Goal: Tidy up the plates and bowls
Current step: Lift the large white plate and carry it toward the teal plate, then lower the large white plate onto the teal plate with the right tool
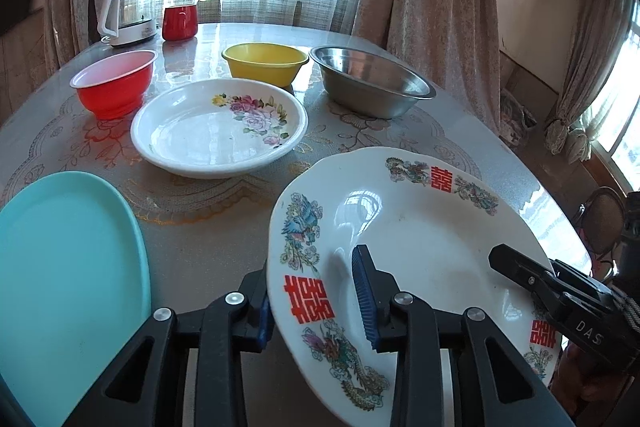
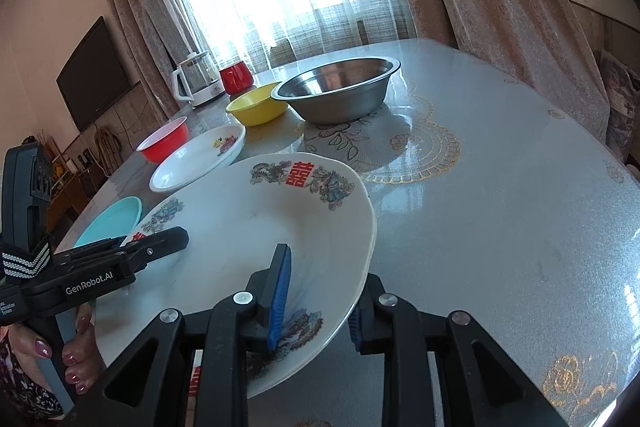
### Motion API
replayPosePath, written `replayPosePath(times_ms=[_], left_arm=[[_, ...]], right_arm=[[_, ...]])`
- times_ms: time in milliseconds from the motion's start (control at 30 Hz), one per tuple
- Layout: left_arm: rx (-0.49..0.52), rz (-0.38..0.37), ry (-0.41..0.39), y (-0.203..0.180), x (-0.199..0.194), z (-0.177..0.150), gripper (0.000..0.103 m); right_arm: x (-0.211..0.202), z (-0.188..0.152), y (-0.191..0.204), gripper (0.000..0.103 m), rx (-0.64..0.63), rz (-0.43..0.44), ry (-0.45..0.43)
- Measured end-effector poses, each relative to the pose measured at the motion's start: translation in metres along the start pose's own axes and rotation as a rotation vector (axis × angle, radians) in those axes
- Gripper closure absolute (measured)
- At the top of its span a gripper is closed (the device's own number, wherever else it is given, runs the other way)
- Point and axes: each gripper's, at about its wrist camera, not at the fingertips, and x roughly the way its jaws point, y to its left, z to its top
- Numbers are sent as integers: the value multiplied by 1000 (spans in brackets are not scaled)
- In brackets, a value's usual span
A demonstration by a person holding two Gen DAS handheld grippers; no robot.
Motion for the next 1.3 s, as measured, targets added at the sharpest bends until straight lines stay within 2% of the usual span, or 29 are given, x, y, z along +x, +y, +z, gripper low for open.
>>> replayPosePath(times_ms=[167,300,633,833,1300], left_arm=[[-16,15,-11,5,-6,-4,69],[-18,12,-31,8,-12,-8,69],[-82,3,-58,26,-33,-17,69],[-94,53,-106,41,-54,-20,69],[-244,162,-152,112,-89,-33,69]], right_arm=[[2,-9,7,78,8,32,11],[-2,-9,14,78,8,44,-22],[-9,-6,45,78,-111,33,-28],[-6,-1,65,78,-130,81,-21],[26,9,136,78,-225,188,45]])
